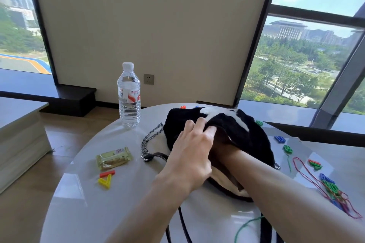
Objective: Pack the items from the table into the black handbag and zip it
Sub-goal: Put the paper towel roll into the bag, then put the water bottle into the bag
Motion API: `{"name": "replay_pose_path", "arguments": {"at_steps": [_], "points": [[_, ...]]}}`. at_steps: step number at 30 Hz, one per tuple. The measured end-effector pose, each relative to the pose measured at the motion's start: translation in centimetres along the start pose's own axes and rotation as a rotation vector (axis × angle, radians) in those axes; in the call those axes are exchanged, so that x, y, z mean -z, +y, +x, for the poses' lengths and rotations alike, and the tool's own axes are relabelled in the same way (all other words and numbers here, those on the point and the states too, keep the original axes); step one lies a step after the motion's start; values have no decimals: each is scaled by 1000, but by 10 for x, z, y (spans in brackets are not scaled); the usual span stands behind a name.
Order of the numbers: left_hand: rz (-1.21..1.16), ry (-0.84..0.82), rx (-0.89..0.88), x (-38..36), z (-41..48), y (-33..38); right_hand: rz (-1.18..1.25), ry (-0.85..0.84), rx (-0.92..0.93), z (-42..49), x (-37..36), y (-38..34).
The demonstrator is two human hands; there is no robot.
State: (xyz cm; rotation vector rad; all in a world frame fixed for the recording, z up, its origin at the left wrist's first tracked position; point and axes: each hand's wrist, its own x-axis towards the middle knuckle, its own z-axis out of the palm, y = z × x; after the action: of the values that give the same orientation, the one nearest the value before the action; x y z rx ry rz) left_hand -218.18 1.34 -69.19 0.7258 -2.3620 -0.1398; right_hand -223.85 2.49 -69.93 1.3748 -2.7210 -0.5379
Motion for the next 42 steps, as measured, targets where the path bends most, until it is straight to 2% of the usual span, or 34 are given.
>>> {"name": "replay_pose_path", "arguments": {"at_steps": [1,3,6,9,12,15,16,18,19,20,22,24,26,28,33,38,42], "points": [[-5,-19,20,-1,-1,-4,-57,21,80,0,-7,-4],[-9,-63,50,-1,0,-9,-30,291,103,18,-5,11],[-52,-173,72,-4,0,-19,39,209,480,11,-10,53],[-61,-309,83,2,-1,-25,127,229,553,-16,-25,73],[-133,-381,130,14,-1,-29,131,137,537,-37,-12,90],[-209,-405,189,28,2,-37,175,154,434,-38,33,106],[-223,-407,209,32,0,-43,221,229,402,-30,51,103],[-186,-412,252,36,-2,-51,383,500,359,-5,80,99],[-158,-394,286,39,-5,-59,501,589,364,13,94,88],[-133,-370,323,41,-8,-67,633,608,385,30,105,73],[-114,-303,390,46,-13,-80,903,469,445,61,119,38],[-118,-231,454,52,-18,-97,1051,305,491,81,128,-5],[-90,-193,520,56,-22,-111,1057,235,539,93,130,-44],[-53,-171,578,59,-28,-127,1037,245,565,105,131,-80],[-15,-160,664,59,-39,-153,1011,234,486,133,126,-137],[-27,-171,713,62,-45,-165,1012,395,347,149,107,-163],[25,-88,711,71,-45,-165,1118,476,356,145,94,-158]]}}
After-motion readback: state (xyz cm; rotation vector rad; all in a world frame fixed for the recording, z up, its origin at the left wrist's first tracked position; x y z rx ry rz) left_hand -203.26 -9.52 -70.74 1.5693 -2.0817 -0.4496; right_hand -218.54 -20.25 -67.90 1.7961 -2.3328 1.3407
